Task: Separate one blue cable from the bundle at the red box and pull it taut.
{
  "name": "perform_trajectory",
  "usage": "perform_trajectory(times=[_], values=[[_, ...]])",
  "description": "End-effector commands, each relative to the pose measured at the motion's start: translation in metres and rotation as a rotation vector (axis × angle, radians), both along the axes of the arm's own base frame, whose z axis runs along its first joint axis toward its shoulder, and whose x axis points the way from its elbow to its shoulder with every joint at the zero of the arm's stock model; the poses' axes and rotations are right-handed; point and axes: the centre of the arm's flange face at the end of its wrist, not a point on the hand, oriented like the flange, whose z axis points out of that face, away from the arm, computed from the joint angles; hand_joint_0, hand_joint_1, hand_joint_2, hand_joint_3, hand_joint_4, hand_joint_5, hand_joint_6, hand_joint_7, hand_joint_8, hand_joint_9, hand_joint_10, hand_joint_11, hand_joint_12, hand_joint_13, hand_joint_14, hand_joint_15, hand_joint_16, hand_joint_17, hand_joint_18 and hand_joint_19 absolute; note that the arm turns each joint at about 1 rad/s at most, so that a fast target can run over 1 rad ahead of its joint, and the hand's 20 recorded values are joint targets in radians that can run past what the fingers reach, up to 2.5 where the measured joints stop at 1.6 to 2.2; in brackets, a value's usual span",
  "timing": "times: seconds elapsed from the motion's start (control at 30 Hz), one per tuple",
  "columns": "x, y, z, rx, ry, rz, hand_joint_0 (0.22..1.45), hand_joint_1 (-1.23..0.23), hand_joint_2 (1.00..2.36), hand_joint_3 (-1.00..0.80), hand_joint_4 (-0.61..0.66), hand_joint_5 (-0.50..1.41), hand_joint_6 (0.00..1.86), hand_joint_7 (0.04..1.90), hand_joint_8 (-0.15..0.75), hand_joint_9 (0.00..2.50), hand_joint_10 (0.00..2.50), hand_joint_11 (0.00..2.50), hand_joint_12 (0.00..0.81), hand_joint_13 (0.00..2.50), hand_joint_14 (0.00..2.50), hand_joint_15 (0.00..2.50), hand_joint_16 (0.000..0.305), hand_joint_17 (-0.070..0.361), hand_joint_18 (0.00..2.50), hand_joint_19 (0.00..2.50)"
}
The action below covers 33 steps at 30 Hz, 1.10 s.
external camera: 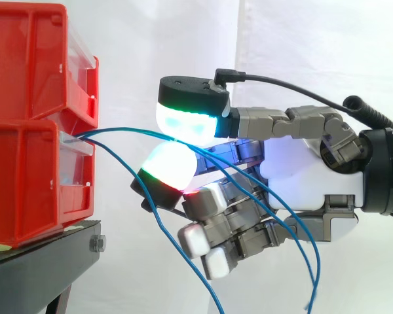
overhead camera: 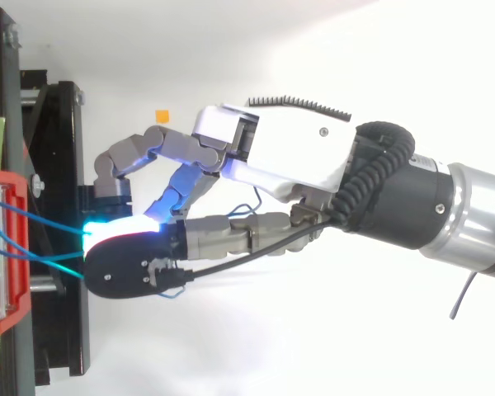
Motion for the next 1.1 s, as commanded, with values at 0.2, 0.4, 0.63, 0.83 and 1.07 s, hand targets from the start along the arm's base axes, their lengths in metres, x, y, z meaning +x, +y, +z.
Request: perform_trajectory(times=[0.2,0.4,0.63,0.83,1.07], values=[[-0.0015,0.0000,-0.0027,-0.001,0.008,0.001,0.62,-0.86,1.01,-0.27,0.19,-0.26,0.86,1.15,0.299,0.75,0.03,1.06,0.421,0.78,0.03,0.73,0.061,0.136,0.67,0.72],[-0.0015,0.0000,-0.0027,-0.001,0.008,0.001,0.53,-0.76,1.00,-0.49,0.20,-0.25,0.85,1.09,0.324,0.77,0.03,1.04,0.436,0.81,0.03,0.74,0.064,0.145,0.68,0.74],[-0.0018,0.0000,-0.0034,-0.001,0.010,0.001,0.51,-0.54,1.00,-0.50,0.19,-0.23,0.82,1.07,0.341,0.89,0.03,1.07,0.455,0.89,0.03,0.74,0.066,0.148,0.76,0.76],[-0.0018,0.0000,-0.0034,-0.001,0.010,0.001,0.59,-0.48,1.01,-0.43,0.16,-0.22,0.82,1.10,0.323,0.95,0.03,1.10,0.431,0.91,0.03,0.74,0.061,0.138,0.76,0.77],[-0.0023,-0.0001,-0.0043,-0.001,0.013,0.001,0.62,-0.68,1.02,-0.17,0.14,-0.22,0.85,1.13,0.324,0.96,0.03,1.11,0.420,0.92,0.03,0.74,0.061,0.136,0.77,0.77]])
